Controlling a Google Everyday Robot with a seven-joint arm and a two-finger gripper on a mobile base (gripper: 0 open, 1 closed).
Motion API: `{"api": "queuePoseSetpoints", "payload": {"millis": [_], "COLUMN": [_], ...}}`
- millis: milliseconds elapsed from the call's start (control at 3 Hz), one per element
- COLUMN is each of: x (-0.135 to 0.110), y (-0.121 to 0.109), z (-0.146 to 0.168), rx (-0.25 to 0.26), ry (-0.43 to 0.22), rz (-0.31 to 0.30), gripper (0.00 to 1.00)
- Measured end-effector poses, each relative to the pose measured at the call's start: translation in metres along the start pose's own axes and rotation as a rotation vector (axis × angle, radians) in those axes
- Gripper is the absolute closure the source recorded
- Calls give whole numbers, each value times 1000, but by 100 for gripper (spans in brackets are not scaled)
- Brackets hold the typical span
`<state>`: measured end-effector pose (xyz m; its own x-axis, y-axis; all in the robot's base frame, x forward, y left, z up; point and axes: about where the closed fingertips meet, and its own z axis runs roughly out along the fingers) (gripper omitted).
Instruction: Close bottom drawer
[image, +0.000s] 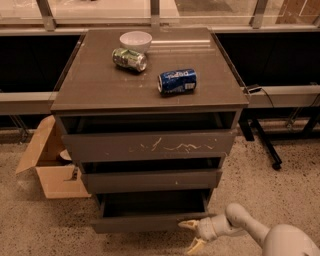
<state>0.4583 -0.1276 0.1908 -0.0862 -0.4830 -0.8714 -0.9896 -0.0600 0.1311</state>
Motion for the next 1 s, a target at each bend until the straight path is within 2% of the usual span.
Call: {"api": "queuePoseSetpoints", "payload": {"millis": [333, 667, 1000], "x": [-4, -4, 2], "y": [-13, -27, -40], "z": [-12, -23, -30], "rx": [12, 26, 43], "ry": [-27, -37, -33], "rz": [-22, -30, -25], "gripper": [50, 47, 23]}}
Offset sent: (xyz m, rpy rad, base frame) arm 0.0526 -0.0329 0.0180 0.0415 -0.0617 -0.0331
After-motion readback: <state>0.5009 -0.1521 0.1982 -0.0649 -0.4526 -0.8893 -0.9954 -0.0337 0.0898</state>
